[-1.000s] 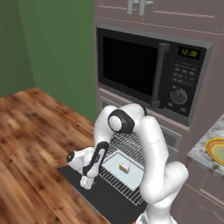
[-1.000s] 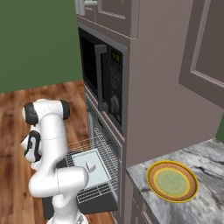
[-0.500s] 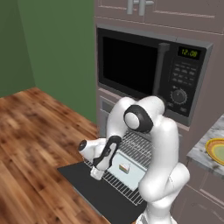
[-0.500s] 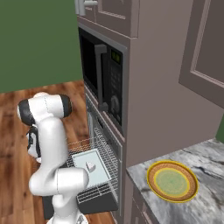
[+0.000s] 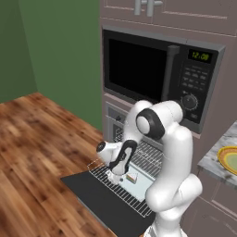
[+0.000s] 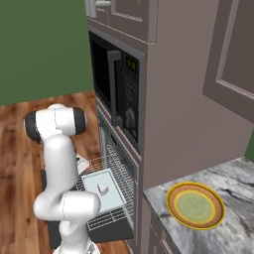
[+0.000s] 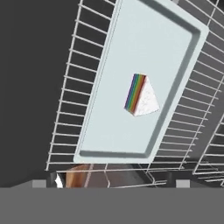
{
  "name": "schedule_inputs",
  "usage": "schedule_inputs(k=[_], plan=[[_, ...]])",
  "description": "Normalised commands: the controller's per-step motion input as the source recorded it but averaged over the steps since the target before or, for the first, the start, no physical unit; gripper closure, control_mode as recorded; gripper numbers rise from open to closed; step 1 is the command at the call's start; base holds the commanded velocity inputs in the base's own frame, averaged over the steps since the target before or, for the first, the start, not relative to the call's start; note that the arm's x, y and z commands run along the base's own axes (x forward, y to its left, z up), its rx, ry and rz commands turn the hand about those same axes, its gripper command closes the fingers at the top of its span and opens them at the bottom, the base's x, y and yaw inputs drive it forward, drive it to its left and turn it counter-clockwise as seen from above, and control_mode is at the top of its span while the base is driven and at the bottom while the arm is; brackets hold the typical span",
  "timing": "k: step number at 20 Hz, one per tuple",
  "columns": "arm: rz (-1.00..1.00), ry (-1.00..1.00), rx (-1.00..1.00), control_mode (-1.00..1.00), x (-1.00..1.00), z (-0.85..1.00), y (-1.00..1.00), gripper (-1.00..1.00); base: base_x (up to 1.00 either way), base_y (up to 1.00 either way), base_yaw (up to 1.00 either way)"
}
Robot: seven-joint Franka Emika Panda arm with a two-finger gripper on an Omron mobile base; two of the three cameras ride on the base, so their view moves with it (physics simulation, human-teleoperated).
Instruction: Take the baked cake out of the oven and place it on the plate for cooling. Then close the oven door.
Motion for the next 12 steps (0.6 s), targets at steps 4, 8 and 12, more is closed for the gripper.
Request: schedule_inputs(k=[4,8,12], plan=[[0.0,0.11,0.0,-1.0,0.37,-0.04,-0.26,-1.0,0.0,0.0,0.0],[0.0,0.14,0.0,-1.0,0.39,-0.13,-0.19,-1.0,0.0,0.0,0.0],[0.0,0.17,0.0,-1.0,0.28,-0.34,-0.03,-1.0,0.0,0.0,0.0]])
